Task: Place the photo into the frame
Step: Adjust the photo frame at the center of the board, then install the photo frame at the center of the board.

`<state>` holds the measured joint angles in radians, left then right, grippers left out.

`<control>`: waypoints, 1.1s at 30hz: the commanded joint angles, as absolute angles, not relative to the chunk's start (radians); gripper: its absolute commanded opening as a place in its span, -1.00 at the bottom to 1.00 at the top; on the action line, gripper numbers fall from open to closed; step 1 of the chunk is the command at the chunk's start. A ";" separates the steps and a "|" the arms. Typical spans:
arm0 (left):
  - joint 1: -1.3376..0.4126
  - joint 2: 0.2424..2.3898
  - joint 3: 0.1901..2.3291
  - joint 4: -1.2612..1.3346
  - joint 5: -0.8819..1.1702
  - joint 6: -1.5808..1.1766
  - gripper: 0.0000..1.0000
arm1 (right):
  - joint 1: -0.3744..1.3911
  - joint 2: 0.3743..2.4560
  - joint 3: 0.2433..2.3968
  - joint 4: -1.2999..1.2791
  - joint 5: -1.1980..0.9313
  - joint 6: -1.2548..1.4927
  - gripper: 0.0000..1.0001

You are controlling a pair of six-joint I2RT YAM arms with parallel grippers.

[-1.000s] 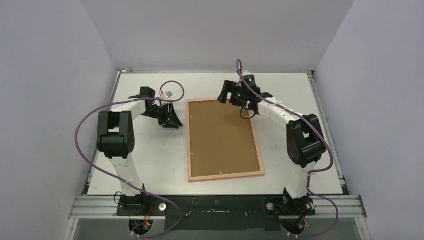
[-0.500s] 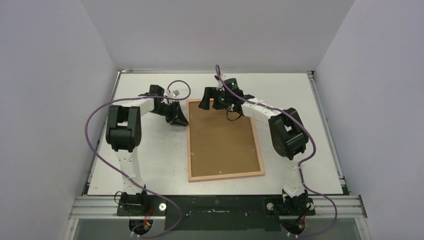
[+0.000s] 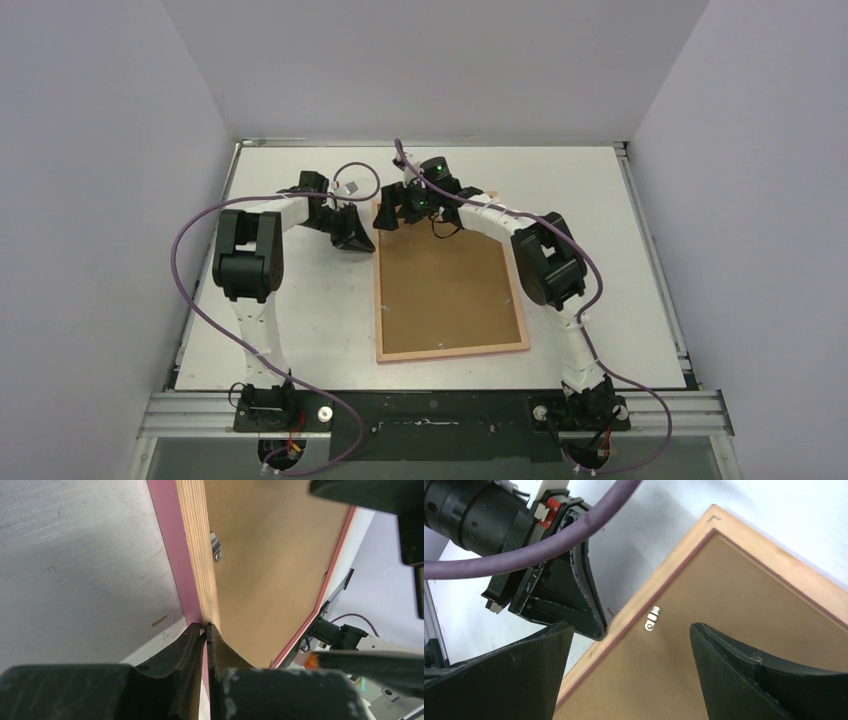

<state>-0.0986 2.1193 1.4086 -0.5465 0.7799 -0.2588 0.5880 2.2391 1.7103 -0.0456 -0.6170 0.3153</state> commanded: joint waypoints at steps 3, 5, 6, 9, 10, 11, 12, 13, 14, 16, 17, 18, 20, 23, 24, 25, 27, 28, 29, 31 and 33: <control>-0.100 2.134 1.415 -0.531 0.768 -0.253 -0.88 | 0.631 2.307 1.819 -0.068 -0.678 0.210 0.80; -0.100 2.136 1.414 -0.530 0.766 -0.253 -0.88 | 0.634 2.321 1.826 -0.059 -0.682 0.208 0.80; -0.100 2.139 1.416 -0.532 0.766 -0.252 -0.88 | 0.636 2.328 1.827 -0.053 -0.687 0.209 0.79; -0.100 2.141 1.418 -0.535 0.768 -0.250 -0.89 | 0.638 2.341 1.833 -0.046 -0.692 0.206 0.80; -0.100 2.141 1.418 -0.535 0.769 -0.250 -0.89 | 0.639 2.345 1.834 -0.044 -0.694 0.206 0.80; -0.099 2.141 1.421 -0.535 0.769 -0.249 -0.89 | 0.640 2.347 1.837 -0.045 -0.694 0.203 0.80; -0.099 2.143 1.422 -0.537 0.769 -0.249 -0.89 | 0.640 2.350 1.838 -0.045 -0.695 0.203 0.80; -0.100 2.144 1.424 -0.539 0.769 -0.249 -0.89 | 0.640 2.354 1.841 -0.046 -0.697 0.203 0.80; -0.100 2.145 1.426 -0.540 0.770 -0.249 -0.89 | 0.639 2.359 1.842 -0.045 -0.697 0.202 0.80; -0.100 2.145 1.426 -0.541 0.771 -0.248 -0.90 | 0.640 2.365 1.842 -0.040 -0.700 0.205 0.80; -0.100 2.146 1.427 -0.541 0.772 -0.247 -0.90 | 0.640 2.369 1.842 -0.036 -0.705 0.207 0.80; -0.100 2.146 1.428 -0.543 0.773 -0.247 -0.90 | 0.641 2.374 1.843 -0.031 -0.708 0.211 0.80; -0.098 2.147 1.431 -0.545 0.771 -0.245 -0.90 | 0.643 2.382 1.848 -0.031 -0.714 0.217 0.80; -0.096 2.148 1.431 -0.547 0.772 -0.242 -0.90 | 0.647 2.391 1.846 -0.028 -0.721 0.221 0.80; -0.094 2.148 1.431 -0.548 0.772 -0.241 -0.90 | 0.648 2.394 1.845 -0.024 -0.727 0.223 0.80; -0.092 2.148 1.431 -0.548 0.772 -0.242 -0.90 | 0.648 2.398 1.845 -0.021 -0.733 0.229 0.80; -0.091 2.148 1.430 -0.547 0.772 -0.240 -0.91 | 0.647 2.406 1.849 -0.014 -0.747 0.241 0.80; -0.091 2.149 1.430 -0.548 0.771 -0.239 -0.91 | 0.647 2.409 1.852 -0.015 -0.754 0.249 0.80; -0.091 2.149 1.430 -0.546 0.771 -0.239 -0.91 | 0.647 2.411 1.854 -0.016 -0.760 0.254 0.80; -0.091 2.151 1.430 -0.545 0.772 -0.239 -0.91 | 0.646 2.412 1.854 -0.012 -0.780 0.272 0.81; -0.091 2.152 1.430 -0.543 0.772 -0.238 -0.91 | 0.644 2.407 1.842 -0.008 -0.799 0.291 0.81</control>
